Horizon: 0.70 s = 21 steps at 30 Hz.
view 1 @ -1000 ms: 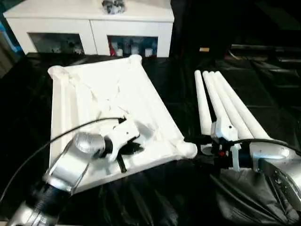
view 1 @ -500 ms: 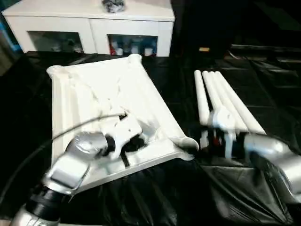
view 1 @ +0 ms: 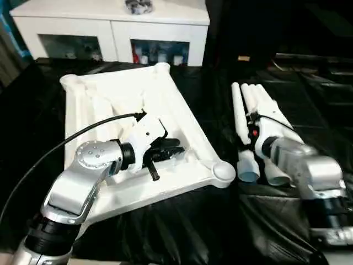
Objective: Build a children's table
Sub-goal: Move table base, then pick table leg
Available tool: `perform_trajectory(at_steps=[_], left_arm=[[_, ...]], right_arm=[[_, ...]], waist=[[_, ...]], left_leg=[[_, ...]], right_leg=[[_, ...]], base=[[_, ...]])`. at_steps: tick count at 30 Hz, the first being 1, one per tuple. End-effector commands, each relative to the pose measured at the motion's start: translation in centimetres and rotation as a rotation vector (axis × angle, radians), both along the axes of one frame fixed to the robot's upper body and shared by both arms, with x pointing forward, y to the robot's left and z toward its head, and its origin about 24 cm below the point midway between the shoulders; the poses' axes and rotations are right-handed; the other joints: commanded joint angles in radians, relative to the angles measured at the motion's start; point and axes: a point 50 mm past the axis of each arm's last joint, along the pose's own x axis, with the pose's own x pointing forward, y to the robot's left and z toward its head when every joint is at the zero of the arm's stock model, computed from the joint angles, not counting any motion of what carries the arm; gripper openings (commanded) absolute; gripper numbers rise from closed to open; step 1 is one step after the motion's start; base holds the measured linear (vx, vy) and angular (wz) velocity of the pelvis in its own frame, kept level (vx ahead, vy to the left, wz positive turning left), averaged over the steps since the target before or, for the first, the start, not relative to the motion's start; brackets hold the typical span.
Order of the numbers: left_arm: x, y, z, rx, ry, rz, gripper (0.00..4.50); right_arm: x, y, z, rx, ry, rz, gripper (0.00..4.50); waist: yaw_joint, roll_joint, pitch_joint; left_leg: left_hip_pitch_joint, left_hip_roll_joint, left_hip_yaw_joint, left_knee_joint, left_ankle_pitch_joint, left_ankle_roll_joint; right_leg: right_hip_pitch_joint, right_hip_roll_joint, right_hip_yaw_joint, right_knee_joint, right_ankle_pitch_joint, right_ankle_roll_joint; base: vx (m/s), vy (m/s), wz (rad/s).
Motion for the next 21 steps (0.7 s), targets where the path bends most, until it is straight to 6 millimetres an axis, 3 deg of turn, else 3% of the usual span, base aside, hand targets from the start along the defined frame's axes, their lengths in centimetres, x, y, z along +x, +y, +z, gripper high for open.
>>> perform_trajectory(at_steps=[1, 8, 14, 21], left_arm=[[-0.4, -0.4, 0.1, 0.004, -0.002, -0.018, 1.40], [-0.7, -0.9, 0.1, 0.012, -0.011, -0.033, 1.96], [-1.0, -1.5, 0.5, 0.004, -0.004, -0.066, 1.96], [-0.9, -1.7, 0.6, 0.010, -0.007, -0.074, 2.02]], right_arm=[[0.5, -0.4, 0.5, 0.000, -0.002, -0.046, 4.50], [1.0, 0.2, -1.0, 0.036, 0.131, -0.100, 4.50], [1.5, 0.0, -1.6, 0.048, 0.210, -0.164, 4.50], [1.6, 0.0, -2.1, 0.067, 0.279, -0.176, 3.96]], waist=[[0.005, -0.007, -0.066], [0.001, -0.004, -0.065], [0.005, -0.006, -0.067], [0.007, -0.007, -0.068]], left_leg=[[0.012, 0.044, -0.011, -0.082, -0.057, 0.006], [0.014, 0.043, -0.011, -0.084, -0.096, -0.014], [0.013, 0.043, -0.010, -0.083, -0.077, -0.025], [0.013, 0.043, -0.008, -0.081, -0.060, -0.017]], right_leg=[[0.046, -0.038, 0.025, -0.053, -0.074, -0.231], [0.041, -0.035, 0.025, -0.056, -0.123, -0.224], [0.045, -0.036, 0.025, -0.051, -0.095, -0.219], [0.046, -0.036, 0.024, -0.050, -0.076, -0.225]], base=[[0.000, 0.000, 0.00], [0.000, 0.000, 0.00], [0.000, 0.000, 0.00], [0.000, 0.000, 0.00]])
